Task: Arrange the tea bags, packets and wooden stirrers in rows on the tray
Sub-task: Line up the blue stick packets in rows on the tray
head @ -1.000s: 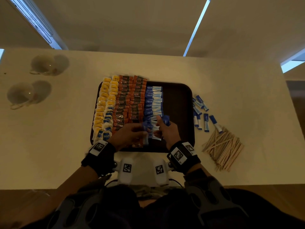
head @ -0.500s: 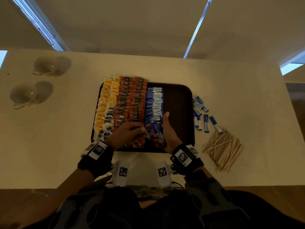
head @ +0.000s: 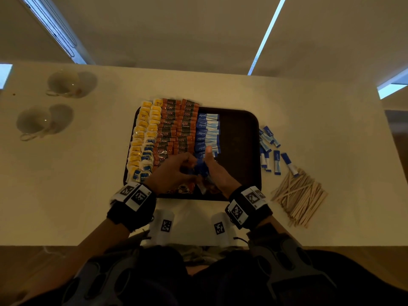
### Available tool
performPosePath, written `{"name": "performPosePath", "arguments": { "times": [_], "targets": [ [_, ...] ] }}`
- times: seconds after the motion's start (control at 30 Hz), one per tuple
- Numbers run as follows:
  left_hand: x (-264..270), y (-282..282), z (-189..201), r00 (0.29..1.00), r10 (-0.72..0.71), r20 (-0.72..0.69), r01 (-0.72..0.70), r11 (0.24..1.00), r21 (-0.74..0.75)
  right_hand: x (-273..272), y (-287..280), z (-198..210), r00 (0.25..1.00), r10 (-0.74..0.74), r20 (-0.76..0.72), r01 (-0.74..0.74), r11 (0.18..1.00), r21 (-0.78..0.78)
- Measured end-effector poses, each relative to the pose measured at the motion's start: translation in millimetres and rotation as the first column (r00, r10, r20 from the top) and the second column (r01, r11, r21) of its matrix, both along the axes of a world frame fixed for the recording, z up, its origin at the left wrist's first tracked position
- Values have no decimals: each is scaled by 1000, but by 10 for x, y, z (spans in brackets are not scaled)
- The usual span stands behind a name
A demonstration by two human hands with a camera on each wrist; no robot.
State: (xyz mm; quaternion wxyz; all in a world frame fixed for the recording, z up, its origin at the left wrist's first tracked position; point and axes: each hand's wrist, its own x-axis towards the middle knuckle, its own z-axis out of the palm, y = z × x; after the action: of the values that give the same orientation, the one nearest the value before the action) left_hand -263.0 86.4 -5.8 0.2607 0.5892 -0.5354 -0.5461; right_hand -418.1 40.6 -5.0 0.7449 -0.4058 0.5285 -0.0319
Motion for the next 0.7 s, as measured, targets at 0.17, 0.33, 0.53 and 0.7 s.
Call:
{"name": "performPosePath", "arguments": {
  "times": [0.17, 0.33, 0.53, 0.7],
  "targets": [
    [-72, 13, -41, 991, 128, -26, -129, 992, -18, 2, 50, 272, 997, 2, 74, 4, 997, -80],
    [-6, 43, -81, 972, 212, -100, -212, 977, 14, -58, 42, 9, 999, 36, -33, -38, 997, -73],
    [66, 60, -9, 963, 150, -224, -142, 989, 52, -76, 35, -230, 992, 5, -124, -15, 997, -80],
    [160, 74, -18, 954, 87, -286, -66, 994, 83, -73, -7, -223, 995, 11, -104, -22, 995, -97]
  ]
}}
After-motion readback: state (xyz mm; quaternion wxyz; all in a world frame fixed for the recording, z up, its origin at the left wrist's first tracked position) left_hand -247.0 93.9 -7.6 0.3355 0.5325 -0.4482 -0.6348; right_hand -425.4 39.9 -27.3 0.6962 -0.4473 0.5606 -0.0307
